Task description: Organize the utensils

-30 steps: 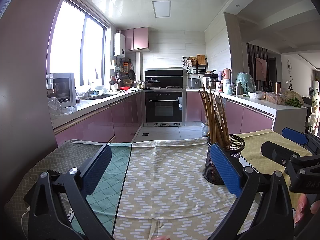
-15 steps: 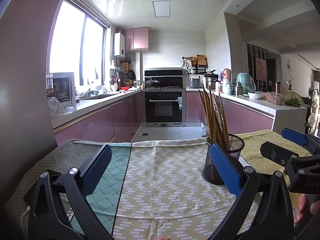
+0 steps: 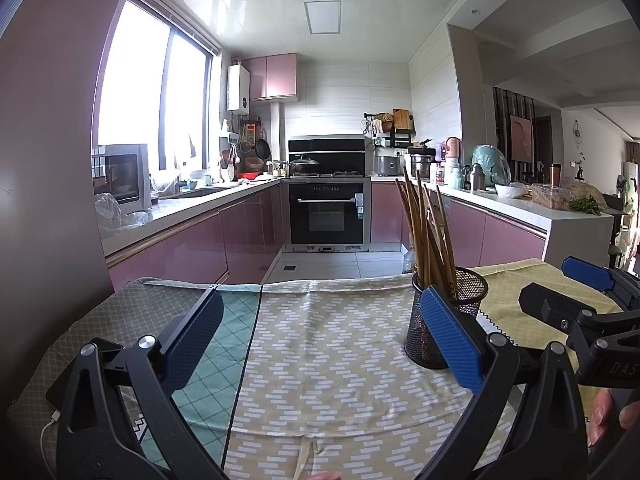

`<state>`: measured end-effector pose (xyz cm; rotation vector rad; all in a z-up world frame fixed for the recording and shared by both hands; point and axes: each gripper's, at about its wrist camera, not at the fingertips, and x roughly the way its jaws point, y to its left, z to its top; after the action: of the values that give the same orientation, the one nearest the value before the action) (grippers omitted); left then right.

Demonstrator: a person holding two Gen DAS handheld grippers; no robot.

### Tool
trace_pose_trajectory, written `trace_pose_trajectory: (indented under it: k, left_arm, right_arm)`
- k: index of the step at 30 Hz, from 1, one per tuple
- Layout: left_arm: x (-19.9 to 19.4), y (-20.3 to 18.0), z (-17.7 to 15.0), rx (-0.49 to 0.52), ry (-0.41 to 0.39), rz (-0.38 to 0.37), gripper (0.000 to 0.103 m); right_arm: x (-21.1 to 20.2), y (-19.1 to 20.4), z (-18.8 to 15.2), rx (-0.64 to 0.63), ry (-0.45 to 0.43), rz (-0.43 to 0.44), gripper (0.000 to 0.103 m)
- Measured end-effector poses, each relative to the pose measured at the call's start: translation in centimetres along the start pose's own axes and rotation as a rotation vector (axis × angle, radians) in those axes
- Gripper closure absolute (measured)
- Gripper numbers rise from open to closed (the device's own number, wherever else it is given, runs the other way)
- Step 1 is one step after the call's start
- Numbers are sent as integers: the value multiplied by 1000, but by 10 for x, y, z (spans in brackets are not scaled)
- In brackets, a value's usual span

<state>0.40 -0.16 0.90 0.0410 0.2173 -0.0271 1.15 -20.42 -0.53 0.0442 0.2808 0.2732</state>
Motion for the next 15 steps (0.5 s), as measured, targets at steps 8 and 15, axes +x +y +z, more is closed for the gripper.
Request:
trace_pose_trajectory:
  k: [8, 15]
  left_arm:
    - [0, -1, 0, -1, 2, -2, 6]
    - [1, -3, 0, -1, 2, -4, 6]
  right_arm:
    - [0, -1, 0, 1, 2, 0, 7]
    - [0, -1, 0, 2, 1, 0, 7]
